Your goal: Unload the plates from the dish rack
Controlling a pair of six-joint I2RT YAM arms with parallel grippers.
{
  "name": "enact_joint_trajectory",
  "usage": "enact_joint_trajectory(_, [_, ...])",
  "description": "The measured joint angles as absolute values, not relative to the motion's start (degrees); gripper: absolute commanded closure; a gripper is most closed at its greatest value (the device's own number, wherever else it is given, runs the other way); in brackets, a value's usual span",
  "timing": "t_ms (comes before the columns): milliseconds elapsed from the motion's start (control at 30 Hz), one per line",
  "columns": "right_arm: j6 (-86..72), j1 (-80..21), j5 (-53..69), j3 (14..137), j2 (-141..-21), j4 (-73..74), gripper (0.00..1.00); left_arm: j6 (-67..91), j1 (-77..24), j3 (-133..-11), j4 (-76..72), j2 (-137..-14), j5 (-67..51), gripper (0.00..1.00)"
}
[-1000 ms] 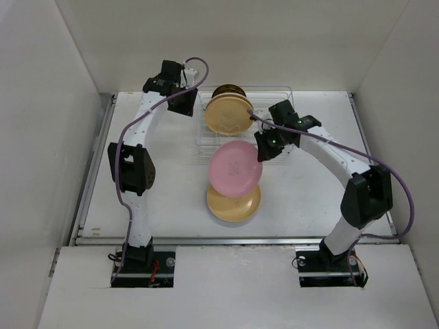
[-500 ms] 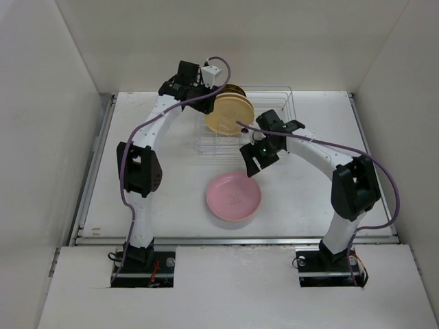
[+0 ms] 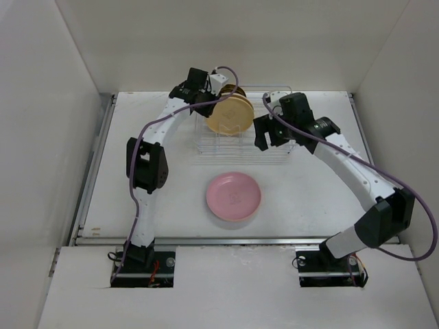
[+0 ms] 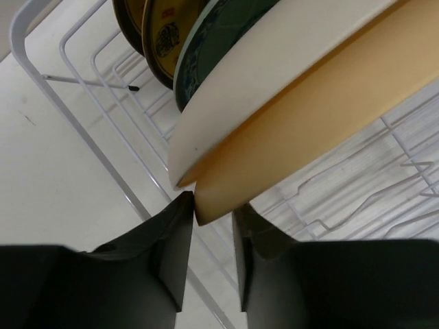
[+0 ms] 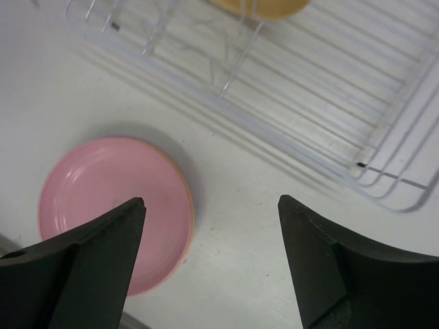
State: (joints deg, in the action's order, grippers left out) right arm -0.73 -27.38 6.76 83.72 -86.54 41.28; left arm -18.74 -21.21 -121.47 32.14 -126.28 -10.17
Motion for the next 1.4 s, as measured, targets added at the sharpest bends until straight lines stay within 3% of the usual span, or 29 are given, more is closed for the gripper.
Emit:
enact_joint_trajectory(167, [-5.65,-24.67,-2.39,83.74,-84.55,36.47,0.12,-20.03,-21.15,-121.47,31.68,-126.69,-8.16,1.00])
enact_joint_trajectory(600, [-19.88,-12.08,-19.40,90.50,-96.71,35.20,0.07,-21.41,-20.03,-125.19,35.64,-126.74,-8.01,1.00])
enact_joint_trajectory(933, [-21.23,-7.07,-16.43,93.08,-109.43,31.97,0.12,-19.75,-17.78,-129.56,39.97,-126.69,-12.32,1.00])
enact_joint_trajectory(1400, [-20.71,-7.14,-11.05,93.08,-112.09,27.77,0.13,-14.74,-15.38,-129.34,39.99,-126.58,-16.86,1.00])
